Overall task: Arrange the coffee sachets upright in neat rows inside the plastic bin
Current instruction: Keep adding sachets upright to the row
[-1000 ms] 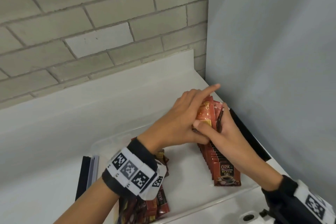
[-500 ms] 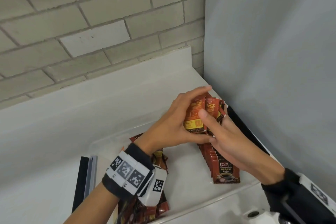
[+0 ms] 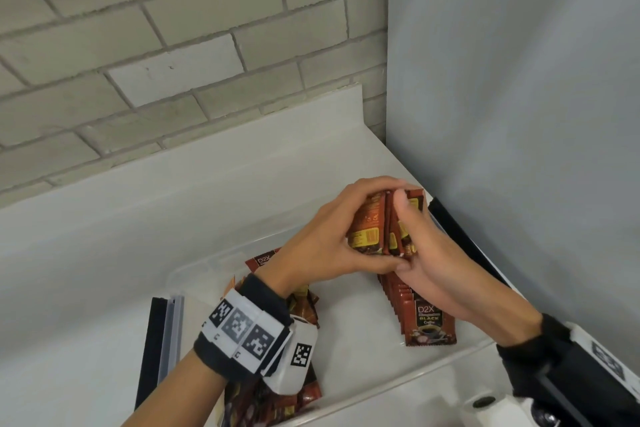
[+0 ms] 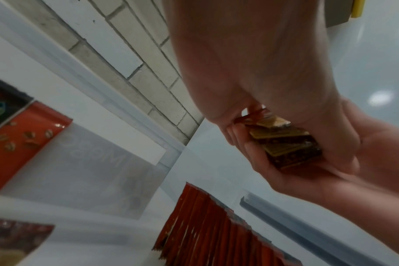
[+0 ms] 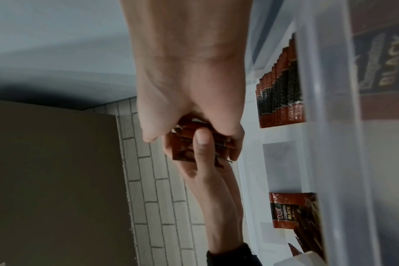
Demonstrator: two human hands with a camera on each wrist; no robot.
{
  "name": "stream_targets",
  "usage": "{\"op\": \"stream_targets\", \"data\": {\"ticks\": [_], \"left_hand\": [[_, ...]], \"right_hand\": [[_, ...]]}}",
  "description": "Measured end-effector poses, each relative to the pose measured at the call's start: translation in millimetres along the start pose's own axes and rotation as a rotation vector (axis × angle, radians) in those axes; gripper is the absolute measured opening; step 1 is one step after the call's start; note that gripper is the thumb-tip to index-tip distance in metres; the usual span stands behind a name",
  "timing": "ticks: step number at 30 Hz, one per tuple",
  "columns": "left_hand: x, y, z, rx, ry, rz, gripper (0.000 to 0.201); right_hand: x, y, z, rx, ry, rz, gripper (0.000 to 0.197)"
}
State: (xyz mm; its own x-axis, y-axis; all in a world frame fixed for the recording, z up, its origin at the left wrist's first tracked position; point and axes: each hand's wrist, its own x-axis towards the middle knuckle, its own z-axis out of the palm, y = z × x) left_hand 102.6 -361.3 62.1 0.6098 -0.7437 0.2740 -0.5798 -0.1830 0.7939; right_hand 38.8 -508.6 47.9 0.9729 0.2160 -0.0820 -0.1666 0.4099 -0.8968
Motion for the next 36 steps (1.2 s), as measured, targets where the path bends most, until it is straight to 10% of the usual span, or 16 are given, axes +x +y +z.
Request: {"op": "stream_targets", "data": {"ticks": [6, 12, 16, 24, 36], "left_hand": [[1, 2, 1, -0.021, 0.0, 0.011, 0.08], [5, 6, 6, 0.218, -0.003, 0.181, 0.074], [4, 8, 4, 0.213, -0.031, 0.164, 0.065], [2, 10, -2, 0.116, 0.08, 0.118, 0.07], [-7, 8, -20, 0.257, 0.022, 0.025, 0.085]], "right_hand": [[-2, -3, 1, 0.042, 0.008, 0.021, 0.068], [-4, -2, 2, -0.01, -0.015, -0.023, 0.091], [-6, -5, 5, -0.049, -0.055, -0.006, 0.049], [-4, -5, 7, 0.118, -0.057, -0.006, 0.074], [6, 3, -4, 0.044, 0.253, -0.048, 0.025]]}}
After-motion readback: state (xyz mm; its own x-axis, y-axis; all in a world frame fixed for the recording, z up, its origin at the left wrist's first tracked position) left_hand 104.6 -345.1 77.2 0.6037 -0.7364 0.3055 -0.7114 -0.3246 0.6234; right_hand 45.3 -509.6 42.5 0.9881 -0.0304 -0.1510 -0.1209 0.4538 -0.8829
